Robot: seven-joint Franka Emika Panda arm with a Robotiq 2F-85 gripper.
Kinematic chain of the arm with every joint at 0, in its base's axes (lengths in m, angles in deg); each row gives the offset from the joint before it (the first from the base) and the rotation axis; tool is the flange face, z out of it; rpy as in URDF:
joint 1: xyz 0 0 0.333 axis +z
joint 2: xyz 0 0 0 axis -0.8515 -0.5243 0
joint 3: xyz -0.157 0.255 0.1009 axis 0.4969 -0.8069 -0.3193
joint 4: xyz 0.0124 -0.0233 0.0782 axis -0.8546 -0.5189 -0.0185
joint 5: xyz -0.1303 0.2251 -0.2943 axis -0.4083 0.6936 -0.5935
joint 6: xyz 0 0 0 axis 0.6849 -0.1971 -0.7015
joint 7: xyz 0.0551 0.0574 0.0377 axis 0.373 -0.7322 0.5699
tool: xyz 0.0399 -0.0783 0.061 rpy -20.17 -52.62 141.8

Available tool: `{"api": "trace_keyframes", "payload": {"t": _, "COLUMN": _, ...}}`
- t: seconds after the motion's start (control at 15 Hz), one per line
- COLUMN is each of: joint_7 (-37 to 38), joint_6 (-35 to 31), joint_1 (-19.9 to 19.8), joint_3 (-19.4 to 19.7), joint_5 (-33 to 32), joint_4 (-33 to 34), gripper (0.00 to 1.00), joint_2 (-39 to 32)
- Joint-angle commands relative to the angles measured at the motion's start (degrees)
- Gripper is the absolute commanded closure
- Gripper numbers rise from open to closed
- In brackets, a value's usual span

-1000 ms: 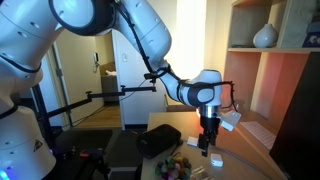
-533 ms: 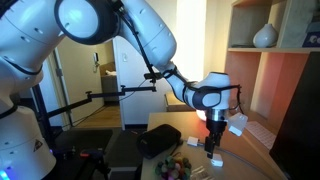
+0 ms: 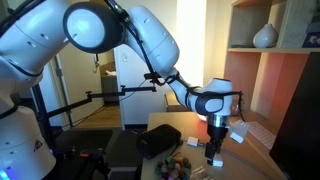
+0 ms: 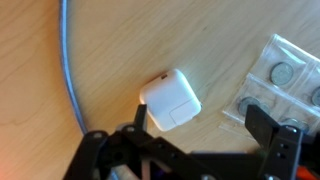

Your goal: Put the charger cable, head and the plastic object onto the floor.

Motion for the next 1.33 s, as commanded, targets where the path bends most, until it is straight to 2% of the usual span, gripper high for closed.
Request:
{"api": "trace_keyframes", "payload": {"t": 0.0, "joint_7": 0.95, "joint_6": 3.98, "joint_1": 1.79, "joint_3": 1.44, "joint_5": 0.09, "joint_4": 3.59, "gripper": 0.0, "joint_2": -1.24}}
{"api": "trace_keyframes", "payload": {"t": 0.4, "joint_7": 0.38, "joint_6": 7.06, "joint_1": 2.81, "joint_3": 1.64, "joint_5": 0.04, "joint_4": 5.82, "gripper": 0.0, "joint_2": -1.82}}
{"api": "trace_keyframes", "payload": {"t": 0.8, "joint_7": -4.45, "joint_6": 7.9, "joint_1": 1.33, "joint_3": -0.1, "joint_5": 1.15, "joint_4": 8.53, "gripper": 0.0, "joint_2": -4.05}}
{"api": "trace_keyframes", "payload": {"t": 1.27, "joint_7": -4.88, "joint_6": 9.11, "joint_1": 1.43, "joint_3": 0.34, "joint_5": 1.2, "joint_4": 11.53, "gripper": 0.0, "joint_2": -6.62}}
